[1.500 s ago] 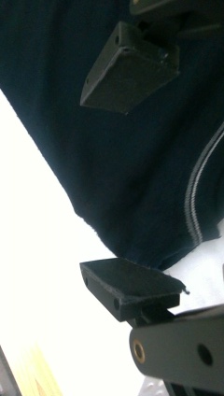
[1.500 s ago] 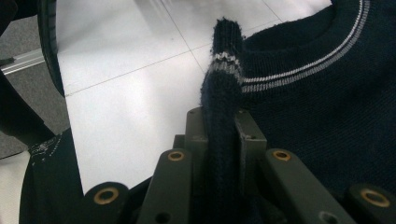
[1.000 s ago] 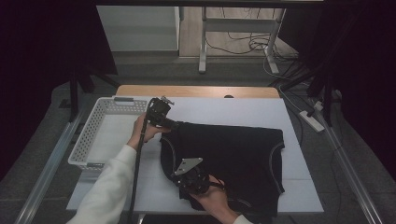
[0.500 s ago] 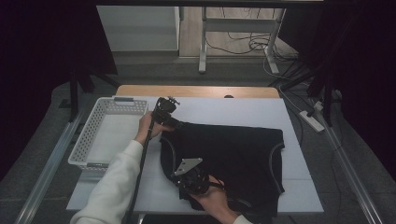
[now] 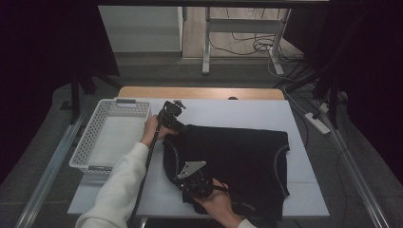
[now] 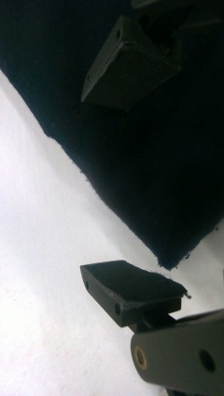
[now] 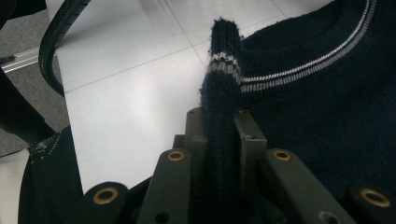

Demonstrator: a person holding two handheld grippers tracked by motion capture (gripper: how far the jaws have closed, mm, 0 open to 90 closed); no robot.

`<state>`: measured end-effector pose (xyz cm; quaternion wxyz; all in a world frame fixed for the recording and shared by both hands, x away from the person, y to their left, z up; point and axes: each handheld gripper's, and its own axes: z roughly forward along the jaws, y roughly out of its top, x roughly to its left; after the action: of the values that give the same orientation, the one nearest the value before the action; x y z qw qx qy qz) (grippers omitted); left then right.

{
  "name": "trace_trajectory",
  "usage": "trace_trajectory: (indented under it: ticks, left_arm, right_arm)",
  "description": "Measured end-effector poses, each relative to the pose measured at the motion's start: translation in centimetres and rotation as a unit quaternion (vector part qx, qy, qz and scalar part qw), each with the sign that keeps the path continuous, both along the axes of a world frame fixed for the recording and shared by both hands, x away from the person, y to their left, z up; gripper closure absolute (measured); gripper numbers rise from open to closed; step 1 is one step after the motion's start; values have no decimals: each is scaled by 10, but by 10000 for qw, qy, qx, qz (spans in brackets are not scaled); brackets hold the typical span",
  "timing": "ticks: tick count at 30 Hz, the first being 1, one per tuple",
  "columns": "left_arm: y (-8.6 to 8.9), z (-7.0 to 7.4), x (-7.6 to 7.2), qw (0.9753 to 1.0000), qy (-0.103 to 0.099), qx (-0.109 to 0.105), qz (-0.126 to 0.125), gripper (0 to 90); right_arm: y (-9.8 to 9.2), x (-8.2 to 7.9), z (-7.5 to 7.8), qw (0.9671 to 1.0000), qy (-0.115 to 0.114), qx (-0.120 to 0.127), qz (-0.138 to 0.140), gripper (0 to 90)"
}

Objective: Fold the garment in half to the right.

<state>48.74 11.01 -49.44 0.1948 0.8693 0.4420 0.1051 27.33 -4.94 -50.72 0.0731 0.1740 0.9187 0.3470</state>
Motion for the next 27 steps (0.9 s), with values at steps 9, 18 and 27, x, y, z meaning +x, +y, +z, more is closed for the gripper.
trace_trajectory:
  ticks: [9, 18, 27]
  left_arm:
    - [-1, -10, 4, 9997, 211, 91, 35, 157]
    - [-2, -19, 7, 9989, 457, 115, 56, 140]
    - [4, -18, 1, 9977, 616, -221, 149, 329]
  right_arm:
    - [0, 0, -1, 10000, -12, 9, 11, 779]
    - [0, -1, -2, 10000, -21, -22, 22, 779]
    - [0, -1, -2, 10000, -19, 10, -1, 779]
